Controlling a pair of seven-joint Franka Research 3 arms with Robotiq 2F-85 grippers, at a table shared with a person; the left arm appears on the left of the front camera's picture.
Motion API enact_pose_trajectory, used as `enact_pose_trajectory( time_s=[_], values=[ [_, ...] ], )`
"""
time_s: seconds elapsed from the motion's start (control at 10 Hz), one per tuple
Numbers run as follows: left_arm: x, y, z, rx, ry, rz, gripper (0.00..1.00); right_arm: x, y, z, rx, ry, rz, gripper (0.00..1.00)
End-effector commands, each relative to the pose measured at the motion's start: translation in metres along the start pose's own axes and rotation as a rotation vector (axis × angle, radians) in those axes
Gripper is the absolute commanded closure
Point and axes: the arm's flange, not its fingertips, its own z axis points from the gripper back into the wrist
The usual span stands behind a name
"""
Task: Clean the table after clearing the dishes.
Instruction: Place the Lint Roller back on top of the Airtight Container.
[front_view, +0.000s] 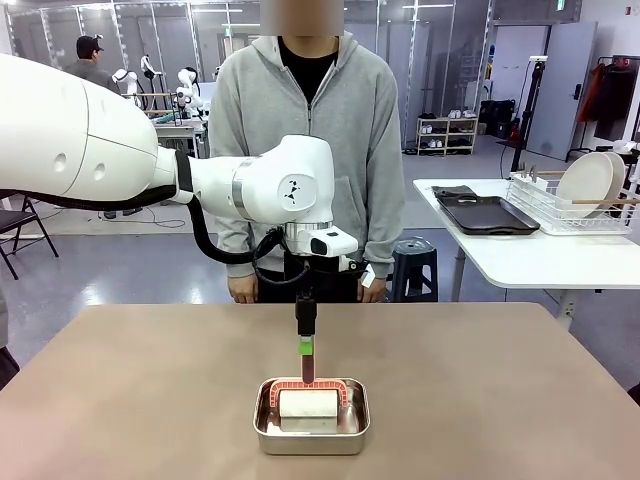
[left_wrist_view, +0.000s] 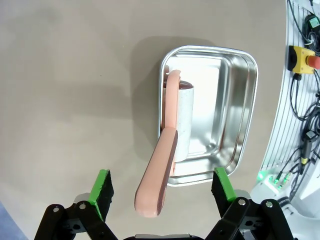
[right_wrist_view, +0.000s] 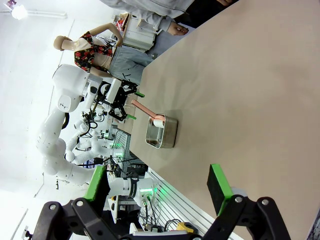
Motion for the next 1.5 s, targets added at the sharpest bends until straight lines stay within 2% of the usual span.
enact_pose_trajectory(
  time_s=[0.0,0.4,0.5,0.6,0.7,0.9,1.1,1.3,1.4],
  values=[
    [0.0,-0.001,0.002,0.002,0.0,0.001,0.0,0.0,0.002,0.001,-0.005,-0.006,0.007,0.0],
    [0.0,-0.001,0.002,0.002,0.0,0.001,0.0,0.0,0.002,0.001,-0.005,-0.006,0.007,0.0],
    [0.0,0.0,0.0,0.0,0.0,0.0,0.05,0.0,0.002,0.001,-0.005,-0.006,0.007,0.0],
    [-0.016,0.0,0.024,-0.143,-0.035,0.022,0.0,0.0,0.002,0.001,-0.005,-0.006,0.007,0.0],
    [-0.037,0.0,0.052,-0.216,-0.132,0.095,0.0,0.0,0.002,0.001,-0.005,-0.006,0.007,0.0],
    [-0.098,-0.013,0.092,-0.274,-0.35,0.281,0.0,0.0,0.002,0.001,-0.005,-0.006,0.007,0.0],
    [-0.17,-0.033,0.096,-0.325,-0.537,0.506,0.0,0.0,0.002,0.001,-0.005,-0.006,0.007,0.0],
    [-0.265,-0.065,0.089,-0.284,-0.843,0.668,0.0,0.0,0.002,0.001,-0.005,-0.006,0.007,0.0],
    [-0.307,-0.082,0.077,-0.261,-0.951,0.751,0.0,0.0,0.002,0.001,-0.005,-0.006,0.007,0.0]
  ],
)
